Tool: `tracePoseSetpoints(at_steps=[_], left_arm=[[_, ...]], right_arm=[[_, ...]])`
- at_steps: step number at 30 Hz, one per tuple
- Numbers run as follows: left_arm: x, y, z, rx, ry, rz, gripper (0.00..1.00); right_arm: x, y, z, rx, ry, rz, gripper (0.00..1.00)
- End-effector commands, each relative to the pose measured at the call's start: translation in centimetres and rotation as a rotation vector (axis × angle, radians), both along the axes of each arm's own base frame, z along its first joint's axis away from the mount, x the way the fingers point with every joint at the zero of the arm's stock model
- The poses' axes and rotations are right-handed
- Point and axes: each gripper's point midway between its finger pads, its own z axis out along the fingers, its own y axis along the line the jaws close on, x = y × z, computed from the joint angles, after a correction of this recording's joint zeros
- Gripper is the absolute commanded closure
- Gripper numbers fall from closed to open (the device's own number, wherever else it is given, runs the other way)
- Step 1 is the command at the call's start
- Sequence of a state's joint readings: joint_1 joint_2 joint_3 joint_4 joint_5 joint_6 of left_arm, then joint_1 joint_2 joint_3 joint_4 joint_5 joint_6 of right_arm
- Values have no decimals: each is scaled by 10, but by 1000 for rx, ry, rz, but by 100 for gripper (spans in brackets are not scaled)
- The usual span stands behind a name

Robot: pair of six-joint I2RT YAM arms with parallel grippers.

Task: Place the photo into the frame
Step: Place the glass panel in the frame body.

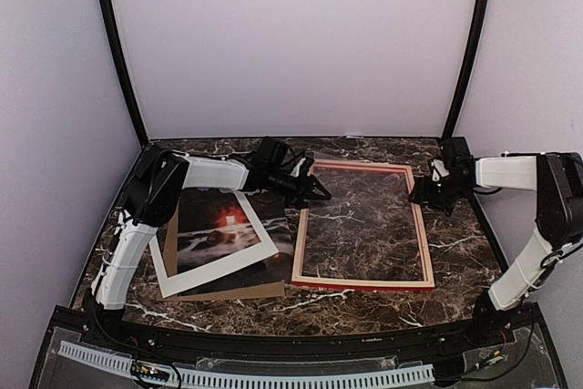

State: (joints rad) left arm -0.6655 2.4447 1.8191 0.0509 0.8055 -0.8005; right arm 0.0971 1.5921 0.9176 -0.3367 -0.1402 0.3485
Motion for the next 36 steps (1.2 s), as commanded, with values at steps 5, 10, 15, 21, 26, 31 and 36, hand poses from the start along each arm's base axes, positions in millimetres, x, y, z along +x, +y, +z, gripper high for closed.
tracePoseSetpoints(at_steps=[5,10,15,21,26,31,36], left_arm=[[3,-3,14,-1,-40,-9,57],[3,0,13,31,-52,-1,50],[3,2,14,53,-67,1,43],[2,2,14,65,-77,1,37],[2,3,17,75,-95,1,34],[2,4,18,90,-109,2,33],[1,6,19,105,-119,3,31]], right_arm=[[23,61,36,84,-120,163,32],[24,108,37,131,-120,281,32],[23,143,38,161,-122,367,32],[17,170,31,193,-105,427,32],[14,181,24,216,-85,449,31],[12,184,17,225,-69,457,31],[9,183,5,220,-42,455,31]])
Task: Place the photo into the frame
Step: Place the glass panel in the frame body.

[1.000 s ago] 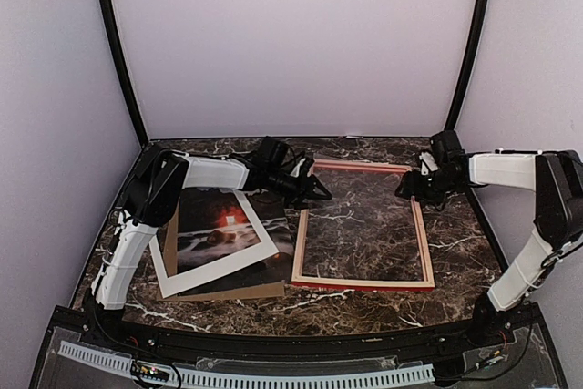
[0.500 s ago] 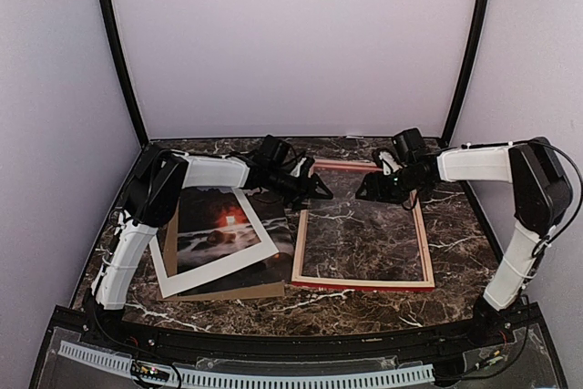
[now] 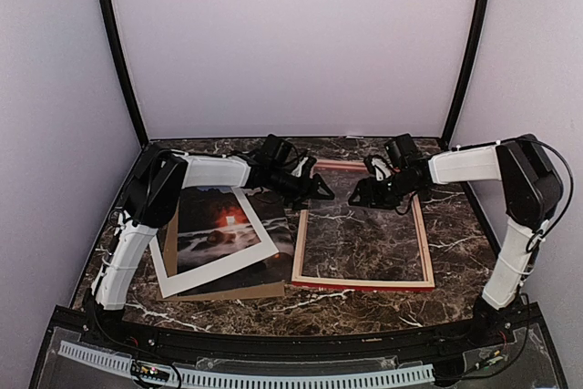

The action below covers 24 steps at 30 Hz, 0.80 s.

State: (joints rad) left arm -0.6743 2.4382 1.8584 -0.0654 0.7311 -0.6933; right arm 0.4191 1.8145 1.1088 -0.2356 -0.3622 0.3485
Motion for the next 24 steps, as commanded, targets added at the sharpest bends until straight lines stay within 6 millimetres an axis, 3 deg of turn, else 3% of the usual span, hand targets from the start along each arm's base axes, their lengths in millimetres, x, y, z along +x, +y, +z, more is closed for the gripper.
tracePoseSetpoints(at_steps=[1,15,24], left_arm=[[-1,3,23,27,-52,5,31],[2,12,28,82,-105,17,22],[3,20,35,122,-152,21,17]], right_arm=[[5,9,0,20,-15,14,31],[-4,-2,-28,-40,32,4,31],[-8,-7,-32,-67,39,6,31]])
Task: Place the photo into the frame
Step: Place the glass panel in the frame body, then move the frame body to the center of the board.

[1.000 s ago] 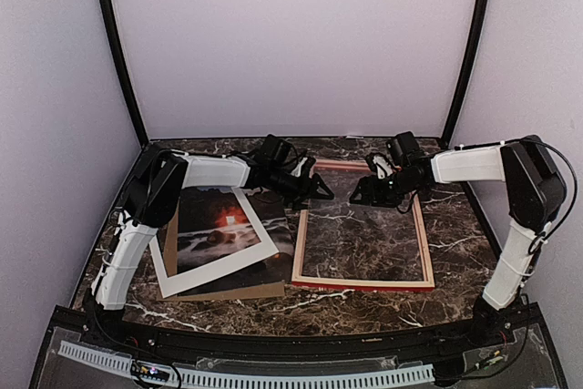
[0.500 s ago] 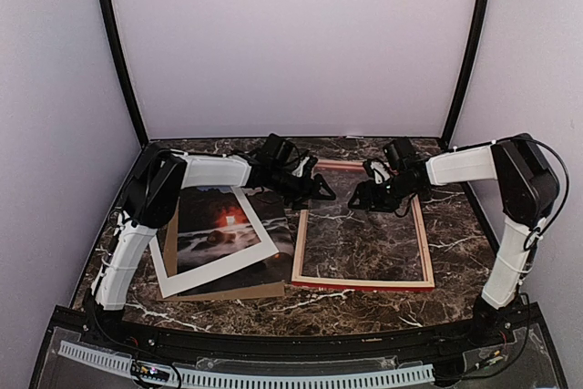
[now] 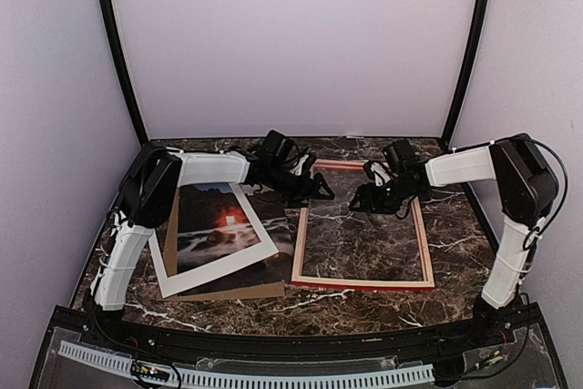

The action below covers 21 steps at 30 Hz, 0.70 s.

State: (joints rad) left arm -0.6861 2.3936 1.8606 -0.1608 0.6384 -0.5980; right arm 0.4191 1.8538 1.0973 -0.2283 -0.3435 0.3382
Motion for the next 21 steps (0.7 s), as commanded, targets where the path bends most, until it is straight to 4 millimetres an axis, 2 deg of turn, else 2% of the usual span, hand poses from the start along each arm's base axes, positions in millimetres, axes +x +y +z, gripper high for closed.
tracePoseSetpoints(at_steps=[1,13,18,21], left_arm=[[4,15,28,51,-73,23,17],[8,36,41,145,-177,62,15],[11,50,38,217,-225,86,14],[9,54,35,239,-233,80,14]], right_arm=[[-5,-3,-12,-33,11,9,31],[-5,-6,-8,-46,5,11,30],[-2,-10,7,-54,-19,6,30],[5,-27,22,-96,-55,-44,29]])
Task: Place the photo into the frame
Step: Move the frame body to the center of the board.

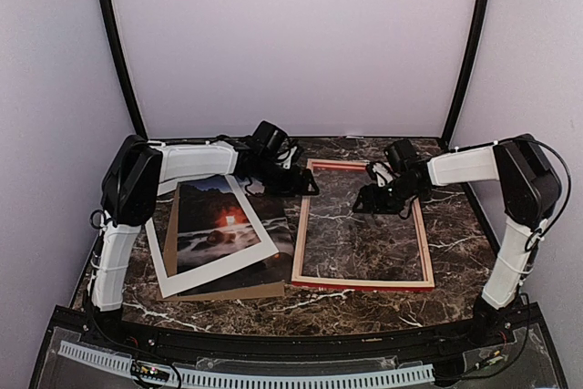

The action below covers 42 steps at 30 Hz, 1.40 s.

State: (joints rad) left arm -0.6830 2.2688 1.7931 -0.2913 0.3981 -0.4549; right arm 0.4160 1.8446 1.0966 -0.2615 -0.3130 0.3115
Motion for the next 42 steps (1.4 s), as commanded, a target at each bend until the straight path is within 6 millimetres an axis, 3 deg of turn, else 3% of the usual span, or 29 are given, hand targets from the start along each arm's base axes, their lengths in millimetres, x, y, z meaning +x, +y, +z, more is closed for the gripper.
tracePoseSetpoints(at_steps=[1,8,13,20,32,39,42], left_arm=[[-2,13,23,40,-66,-3,14],[-15,8,15,45,-52,-46,14],[-25,2,8,41,-39,-67,14],[-39,-3,-2,57,-24,-88,14],[-66,-8,-19,91,12,-125,16],[-89,-14,-15,94,13,-160,17],[-92,-7,-13,109,2,-145,17]], right_arm=[[9,-28,31,-67,-71,-72,29],[14,-115,36,-205,-69,-300,28],[5,-152,19,-259,-14,-388,29],[-1,-161,-5,-262,38,-407,36],[10,-170,-19,-332,36,-412,69],[36,-178,-11,-387,-11,-428,73],[46,-181,-3,-406,-33,-444,67]])
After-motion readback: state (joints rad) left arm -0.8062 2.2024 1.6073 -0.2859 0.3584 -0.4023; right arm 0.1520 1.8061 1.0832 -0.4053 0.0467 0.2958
